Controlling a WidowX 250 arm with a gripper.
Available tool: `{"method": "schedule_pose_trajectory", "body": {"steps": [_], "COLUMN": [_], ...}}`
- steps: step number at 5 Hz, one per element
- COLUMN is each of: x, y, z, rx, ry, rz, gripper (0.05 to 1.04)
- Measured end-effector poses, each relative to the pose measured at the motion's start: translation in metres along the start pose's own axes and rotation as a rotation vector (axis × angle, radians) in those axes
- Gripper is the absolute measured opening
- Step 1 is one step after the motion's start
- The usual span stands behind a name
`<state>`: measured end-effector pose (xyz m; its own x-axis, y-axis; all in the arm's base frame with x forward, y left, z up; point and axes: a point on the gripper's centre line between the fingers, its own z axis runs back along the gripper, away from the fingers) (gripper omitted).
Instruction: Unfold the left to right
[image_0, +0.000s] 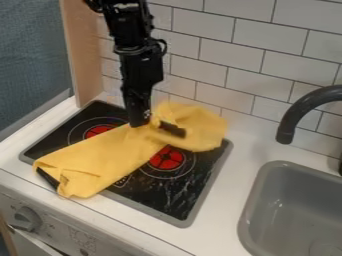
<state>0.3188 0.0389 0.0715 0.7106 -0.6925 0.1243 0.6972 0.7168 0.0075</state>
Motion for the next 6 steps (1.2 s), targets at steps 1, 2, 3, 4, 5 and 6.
{"method": "schedule_pose_trajectory", "body": {"steps": [1, 2, 3, 4, 5, 6], "x": [0.003, 0.006, 0.015, 0.021, 0.025, 0.019], "y": [-0.022, -0.045, -0.070, -0.080, -0.091, -0.093], "z": [-0.001, -0.008, -0.020, -0.034, -0.053, -0.061], "rx": [-0.024, -0.051, -0.060, -0.050, -0.067, -0.078], "ry": [0.002, 0.016, 0.037, 0.061, 0.107, 0.159], "rz": [-0.058, -0.121, -0.186, -0.205, -0.228, -0.214], "gripper": [0.046, 0.046, 0.046, 0.046, 0.071, 0.222]}}
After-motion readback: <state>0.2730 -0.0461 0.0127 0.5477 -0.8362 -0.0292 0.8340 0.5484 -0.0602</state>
